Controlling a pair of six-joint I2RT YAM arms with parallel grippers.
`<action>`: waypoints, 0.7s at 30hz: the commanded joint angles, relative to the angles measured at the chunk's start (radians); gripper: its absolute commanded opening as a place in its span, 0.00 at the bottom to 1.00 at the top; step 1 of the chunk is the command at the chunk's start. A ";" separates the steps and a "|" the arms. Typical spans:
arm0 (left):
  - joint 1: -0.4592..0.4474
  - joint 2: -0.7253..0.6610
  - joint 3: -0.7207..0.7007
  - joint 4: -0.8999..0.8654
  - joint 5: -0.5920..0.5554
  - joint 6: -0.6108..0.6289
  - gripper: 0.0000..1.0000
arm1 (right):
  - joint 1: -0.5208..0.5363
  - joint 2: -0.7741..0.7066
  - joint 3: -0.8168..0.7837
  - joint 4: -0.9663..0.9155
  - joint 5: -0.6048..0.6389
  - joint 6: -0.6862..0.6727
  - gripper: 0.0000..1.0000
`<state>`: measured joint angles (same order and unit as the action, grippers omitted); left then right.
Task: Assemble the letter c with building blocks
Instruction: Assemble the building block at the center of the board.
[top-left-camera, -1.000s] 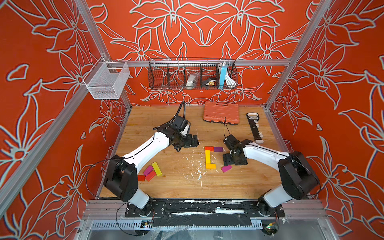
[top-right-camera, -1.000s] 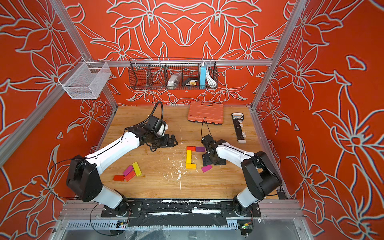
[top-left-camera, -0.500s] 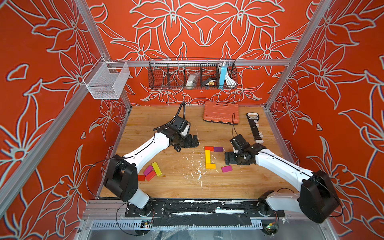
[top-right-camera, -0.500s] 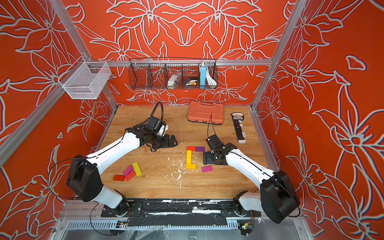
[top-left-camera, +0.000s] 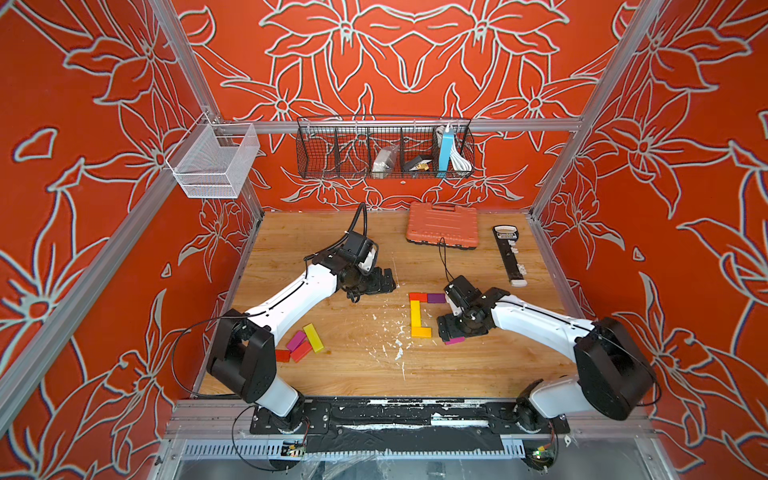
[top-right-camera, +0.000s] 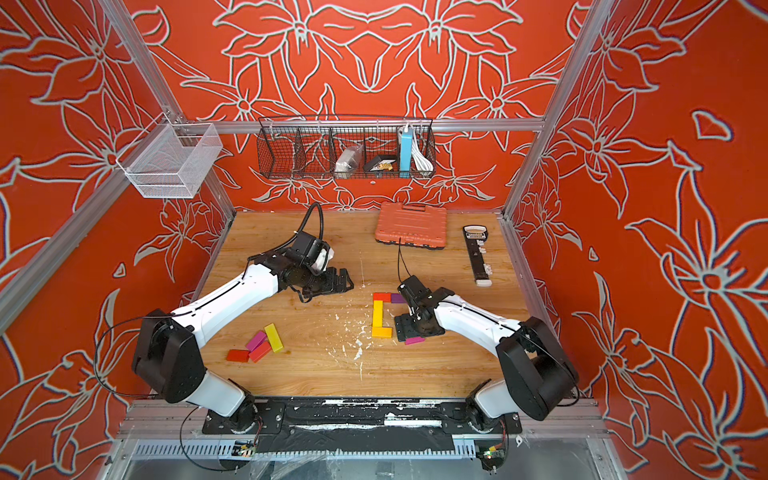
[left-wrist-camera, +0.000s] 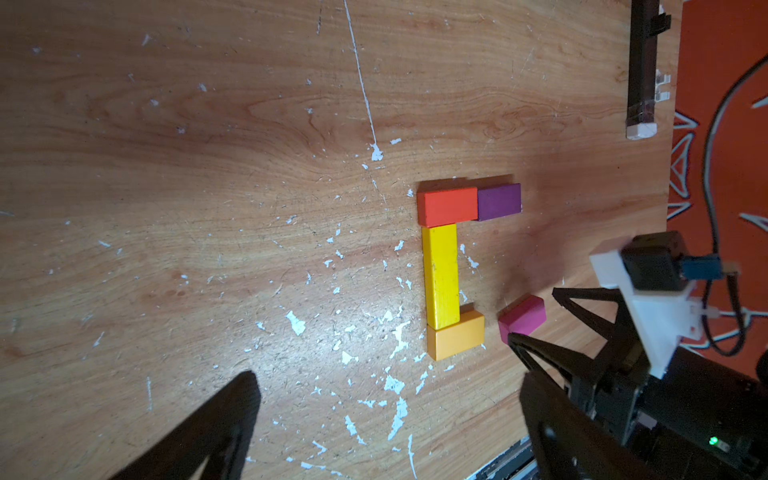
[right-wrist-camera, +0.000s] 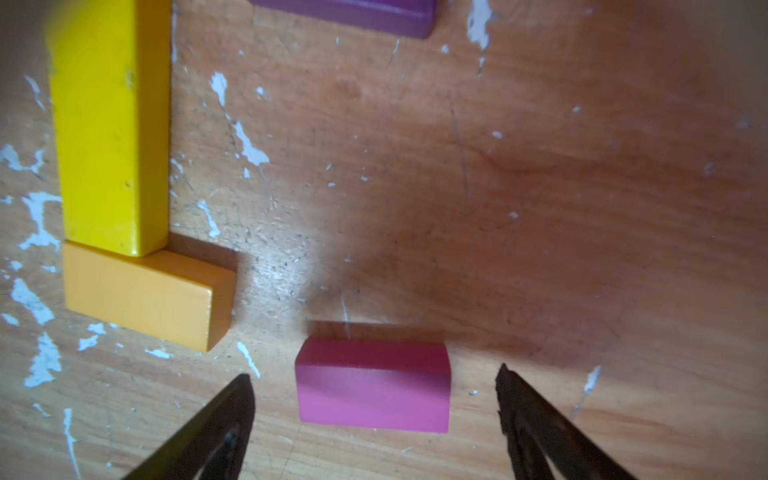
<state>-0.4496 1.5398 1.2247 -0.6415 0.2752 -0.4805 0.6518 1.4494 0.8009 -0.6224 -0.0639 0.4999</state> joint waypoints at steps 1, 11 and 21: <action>0.009 -0.004 -0.007 -0.003 0.011 -0.004 0.98 | 0.010 0.019 -0.026 0.015 0.014 -0.017 0.93; 0.011 0.000 -0.008 0.000 0.015 -0.006 0.98 | 0.014 0.036 -0.041 0.030 0.011 -0.011 0.89; 0.011 -0.004 -0.016 0.005 0.020 -0.010 0.98 | 0.014 0.046 -0.048 0.056 -0.020 0.021 0.66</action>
<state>-0.4446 1.5402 1.2243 -0.6415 0.2844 -0.4885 0.6575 1.4784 0.7708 -0.5842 -0.0582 0.5011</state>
